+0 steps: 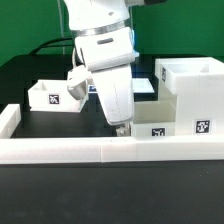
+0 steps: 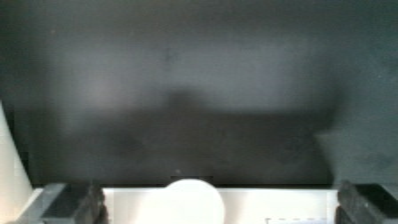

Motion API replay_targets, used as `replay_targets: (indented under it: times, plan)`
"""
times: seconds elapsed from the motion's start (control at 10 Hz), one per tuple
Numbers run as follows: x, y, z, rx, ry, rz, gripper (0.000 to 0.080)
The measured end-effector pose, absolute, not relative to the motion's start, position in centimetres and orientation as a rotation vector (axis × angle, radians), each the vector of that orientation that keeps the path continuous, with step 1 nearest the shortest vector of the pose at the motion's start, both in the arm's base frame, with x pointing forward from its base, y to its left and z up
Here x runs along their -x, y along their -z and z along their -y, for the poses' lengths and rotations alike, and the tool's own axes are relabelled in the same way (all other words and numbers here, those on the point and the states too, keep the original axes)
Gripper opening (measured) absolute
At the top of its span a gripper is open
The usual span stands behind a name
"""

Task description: Assemble drawer

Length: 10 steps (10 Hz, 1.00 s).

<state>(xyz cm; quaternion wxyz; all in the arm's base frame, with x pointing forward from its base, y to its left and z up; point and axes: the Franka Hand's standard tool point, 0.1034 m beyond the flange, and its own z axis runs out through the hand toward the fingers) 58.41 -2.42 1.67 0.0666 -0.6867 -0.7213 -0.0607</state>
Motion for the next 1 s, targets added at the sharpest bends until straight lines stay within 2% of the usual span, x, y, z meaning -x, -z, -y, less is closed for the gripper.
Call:
replay_targets:
  times: [1.0]
  plan:
    - [-58.8, -1.8, -3.5, 2.063, 0.177, 2.150, 0.0649]
